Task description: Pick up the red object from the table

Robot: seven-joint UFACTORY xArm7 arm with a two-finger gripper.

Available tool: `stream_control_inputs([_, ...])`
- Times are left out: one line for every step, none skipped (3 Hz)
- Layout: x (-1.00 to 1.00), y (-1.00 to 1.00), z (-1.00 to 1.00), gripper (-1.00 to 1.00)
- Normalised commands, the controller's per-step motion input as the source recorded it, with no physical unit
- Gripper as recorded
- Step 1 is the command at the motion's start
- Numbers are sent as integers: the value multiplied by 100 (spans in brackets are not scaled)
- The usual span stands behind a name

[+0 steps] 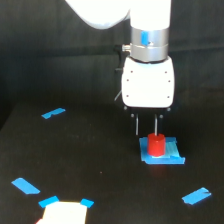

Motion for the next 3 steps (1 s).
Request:
stream_control_inputs([35,-100,71,-38])
stream_control_inputs([4,9,100,-100])
stream_control_inputs([78,-100,23,100])
